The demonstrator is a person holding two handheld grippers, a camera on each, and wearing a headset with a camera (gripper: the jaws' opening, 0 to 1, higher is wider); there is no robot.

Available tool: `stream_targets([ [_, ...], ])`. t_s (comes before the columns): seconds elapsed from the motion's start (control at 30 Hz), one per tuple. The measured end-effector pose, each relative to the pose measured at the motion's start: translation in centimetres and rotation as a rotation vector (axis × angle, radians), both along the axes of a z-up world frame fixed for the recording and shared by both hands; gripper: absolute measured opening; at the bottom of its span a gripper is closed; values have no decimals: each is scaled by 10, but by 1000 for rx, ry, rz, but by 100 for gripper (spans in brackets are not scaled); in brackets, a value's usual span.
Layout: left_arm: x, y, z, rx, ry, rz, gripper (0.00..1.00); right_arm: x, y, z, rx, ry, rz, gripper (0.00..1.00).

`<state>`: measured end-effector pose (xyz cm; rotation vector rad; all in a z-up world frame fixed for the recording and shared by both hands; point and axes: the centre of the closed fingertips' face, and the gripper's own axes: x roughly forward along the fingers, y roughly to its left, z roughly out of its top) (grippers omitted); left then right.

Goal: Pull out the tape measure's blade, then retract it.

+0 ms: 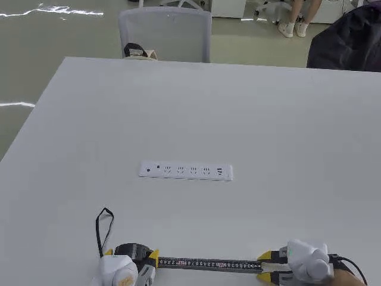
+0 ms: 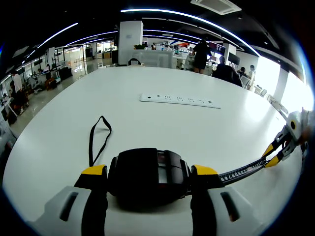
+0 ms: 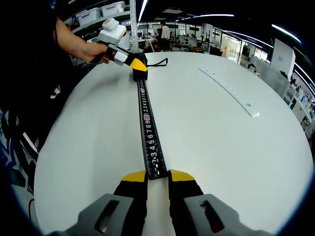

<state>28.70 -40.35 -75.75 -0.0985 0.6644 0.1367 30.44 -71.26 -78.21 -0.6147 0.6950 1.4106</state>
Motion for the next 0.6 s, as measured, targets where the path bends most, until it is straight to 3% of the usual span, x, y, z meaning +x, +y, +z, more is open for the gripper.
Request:
stream_targets([
  [0.13,-1,-1,6,0,-4,6,66,0,1,0,7,-14,12,14],
  [0.33,0,0,2,-2,-12,6,65,3,0,-1,2,-34,11,13],
  [0.6,-1,0,4,-4,-10,9,63,-1,17,4,18,-31,37,13],
])
